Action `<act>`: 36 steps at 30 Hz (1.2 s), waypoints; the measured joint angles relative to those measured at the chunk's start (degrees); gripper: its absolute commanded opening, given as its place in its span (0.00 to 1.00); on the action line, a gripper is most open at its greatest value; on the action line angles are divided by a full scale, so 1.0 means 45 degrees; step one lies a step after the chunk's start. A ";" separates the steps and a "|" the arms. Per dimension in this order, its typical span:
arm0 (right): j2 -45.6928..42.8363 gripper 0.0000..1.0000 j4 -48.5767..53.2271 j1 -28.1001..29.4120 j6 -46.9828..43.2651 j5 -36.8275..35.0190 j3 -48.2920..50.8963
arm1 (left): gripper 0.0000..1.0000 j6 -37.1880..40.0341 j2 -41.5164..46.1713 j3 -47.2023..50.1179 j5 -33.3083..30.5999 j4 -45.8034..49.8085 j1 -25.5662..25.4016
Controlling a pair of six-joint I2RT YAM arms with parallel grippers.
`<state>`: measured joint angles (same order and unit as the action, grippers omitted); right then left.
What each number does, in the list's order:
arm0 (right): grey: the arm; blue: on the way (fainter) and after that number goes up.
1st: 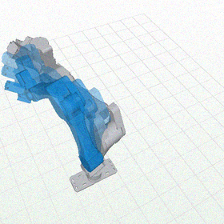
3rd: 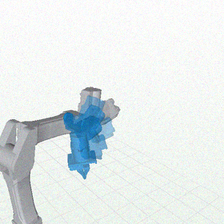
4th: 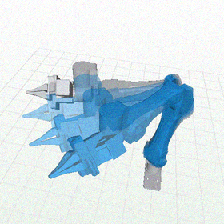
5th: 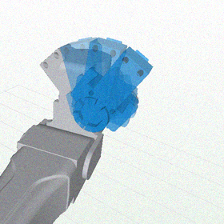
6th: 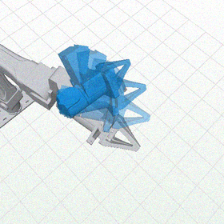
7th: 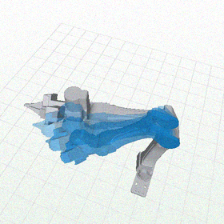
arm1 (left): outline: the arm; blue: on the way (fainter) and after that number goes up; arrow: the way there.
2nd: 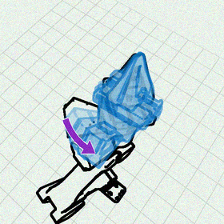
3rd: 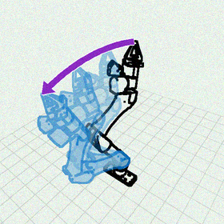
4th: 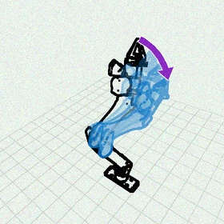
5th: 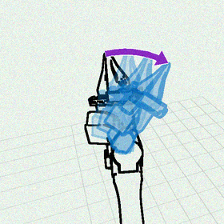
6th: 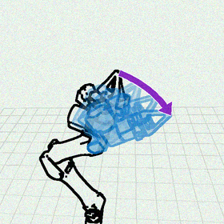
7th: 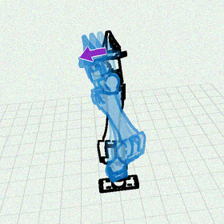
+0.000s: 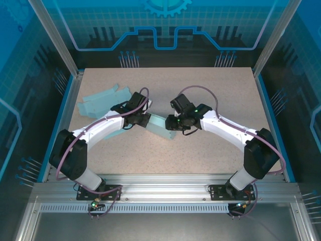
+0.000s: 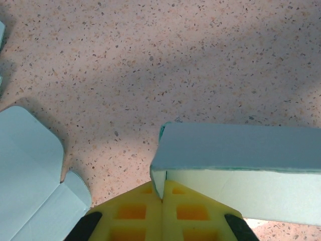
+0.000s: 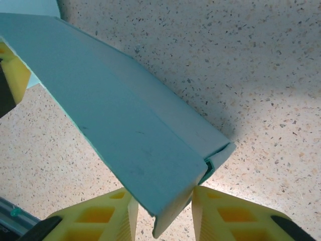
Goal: Fold the paper box
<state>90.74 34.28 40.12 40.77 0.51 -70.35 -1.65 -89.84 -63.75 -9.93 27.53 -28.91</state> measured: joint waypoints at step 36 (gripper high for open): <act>-0.0015 0.23 0.0476 -0.0840 0.0044 -0.1054 0.0495 | 0.02 -0.1326 0.0034 0.0311 -0.1481 -0.0573 -0.1783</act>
<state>90.67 36.42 36.34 40.97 -4.23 -68.12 -7.62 -89.69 -62.35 -16.60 24.95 -36.93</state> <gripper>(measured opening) 0.221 0.058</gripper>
